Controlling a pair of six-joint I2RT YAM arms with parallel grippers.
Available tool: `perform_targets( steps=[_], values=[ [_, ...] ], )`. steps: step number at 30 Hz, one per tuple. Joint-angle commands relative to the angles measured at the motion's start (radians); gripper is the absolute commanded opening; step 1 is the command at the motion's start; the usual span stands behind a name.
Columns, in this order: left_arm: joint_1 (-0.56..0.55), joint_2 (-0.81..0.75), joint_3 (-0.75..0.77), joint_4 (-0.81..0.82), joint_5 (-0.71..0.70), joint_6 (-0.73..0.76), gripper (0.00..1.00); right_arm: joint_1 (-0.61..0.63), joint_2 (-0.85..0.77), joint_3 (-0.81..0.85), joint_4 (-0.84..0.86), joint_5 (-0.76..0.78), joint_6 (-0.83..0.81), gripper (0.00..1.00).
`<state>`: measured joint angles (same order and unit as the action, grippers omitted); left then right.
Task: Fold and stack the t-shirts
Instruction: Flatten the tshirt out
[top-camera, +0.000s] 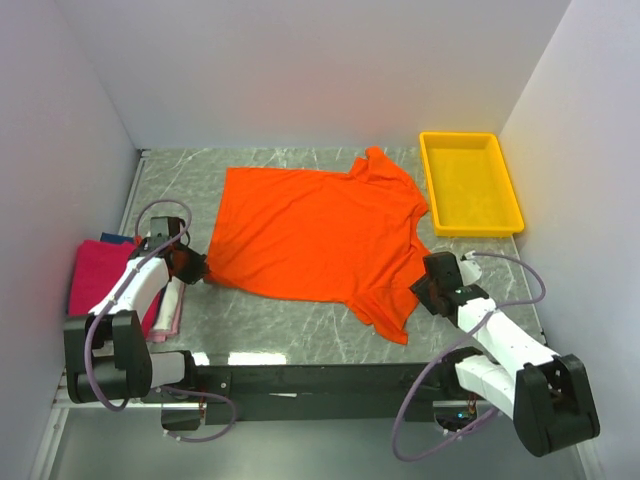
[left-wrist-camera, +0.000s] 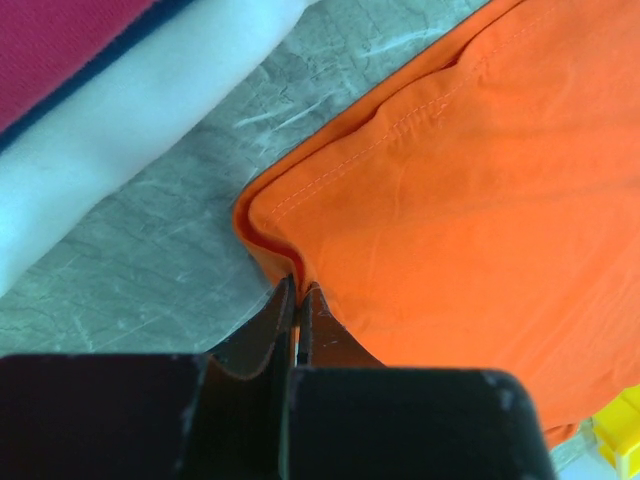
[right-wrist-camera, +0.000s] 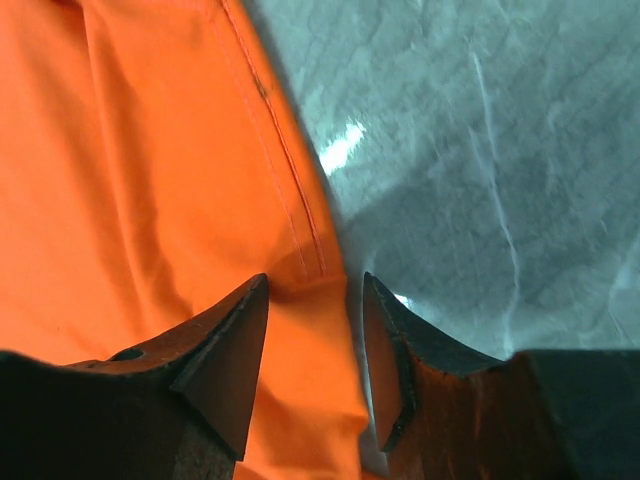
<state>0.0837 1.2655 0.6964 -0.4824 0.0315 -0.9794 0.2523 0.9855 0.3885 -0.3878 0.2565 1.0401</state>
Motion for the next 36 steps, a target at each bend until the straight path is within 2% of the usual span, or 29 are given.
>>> perform_targets(
  steps=[1, 2, 4, 5, 6, 9, 20, 28, 29, 31, 32, 33, 35, 36],
  values=[
    [0.004, 0.0, 0.034, 0.016, 0.019, 0.028, 0.01, -0.007, 0.028, 0.003, 0.087, 0.063, 0.032, 0.49],
    [0.004, -0.003, 0.035, 0.016, 0.019, 0.031, 0.01, -0.007, 0.034, 0.003, 0.096, 0.073, 0.034, 0.48],
    [0.005, -0.006, 0.038, 0.013, 0.021, 0.031, 0.01, -0.007, 0.048, 0.001, 0.102, 0.081, 0.037, 0.38],
    [0.005, -0.008, 0.038, 0.014, 0.022, 0.033, 0.01, -0.008, 0.053, 0.001, 0.104, 0.079, 0.037, 0.3],
    [0.004, -0.008, 0.035, 0.015, 0.024, 0.033, 0.01, -0.008, 0.058, 0.003, 0.099, 0.079, 0.041, 0.17],
    [0.004, -0.008, 0.035, 0.015, 0.027, 0.036, 0.01, -0.008, 0.021, 0.0, 0.057, 0.078, 0.055, 0.0],
    [0.005, -0.015, 0.025, 0.018, 0.039, 0.036, 0.01, -0.019, -0.339, -0.016, -0.295, 0.069, 0.126, 0.0],
    [0.01, -0.037, 0.02, -0.007, 0.041, 0.038, 0.01, -0.019, -0.315, -0.034, -0.323, -0.002, 0.138, 0.0],
    [0.008, -0.043, 0.018, -0.008, 0.041, 0.036, 0.01, -0.021, -0.291, -0.036, -0.316, -0.008, 0.133, 0.05],
    [0.008, -0.054, 0.011, -0.007, 0.039, 0.035, 0.01, -0.021, -0.265, -0.036, -0.309, -0.019, 0.126, 0.2],
    [0.008, -0.054, 0.009, -0.007, 0.039, 0.036, 0.01, -0.021, -0.254, -0.033, -0.307, -0.017, 0.114, 0.41],
    [0.008, -0.051, 0.005, -0.002, 0.044, 0.038, 0.01, -0.021, -0.254, -0.021, -0.304, -0.019, 0.104, 0.49],
    [0.01, -0.035, 0.002, 0.005, 0.051, 0.047, 0.01, -0.022, -0.268, 0.002, -0.321, -0.016, 0.08, 0.59],
    [0.01, -0.029, 0.0, 0.007, 0.054, 0.048, 0.01, -0.019, -0.274, 0.036, -0.338, 0.001, 0.071, 0.59]
  ],
)
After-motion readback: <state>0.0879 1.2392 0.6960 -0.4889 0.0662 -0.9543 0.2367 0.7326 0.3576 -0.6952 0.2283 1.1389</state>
